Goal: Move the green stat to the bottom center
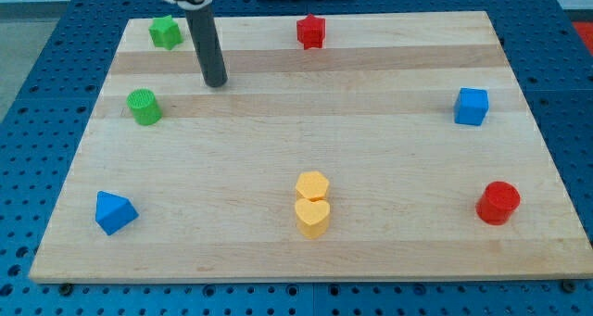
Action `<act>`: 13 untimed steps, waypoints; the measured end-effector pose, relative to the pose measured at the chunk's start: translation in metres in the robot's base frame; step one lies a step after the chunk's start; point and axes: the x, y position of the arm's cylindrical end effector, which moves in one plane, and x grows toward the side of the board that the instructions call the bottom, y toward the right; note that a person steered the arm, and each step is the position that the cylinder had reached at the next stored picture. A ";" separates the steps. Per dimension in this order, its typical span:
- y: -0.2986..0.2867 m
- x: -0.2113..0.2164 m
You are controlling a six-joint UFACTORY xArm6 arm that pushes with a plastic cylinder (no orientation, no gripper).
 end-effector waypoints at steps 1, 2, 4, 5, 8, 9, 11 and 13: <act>0.000 -0.046; -0.002 -0.092; -0.030 -0.128; -0.058 -0.129; -0.129 -0.126; -0.129 -0.117; -0.087 -0.098; -0.065 -0.073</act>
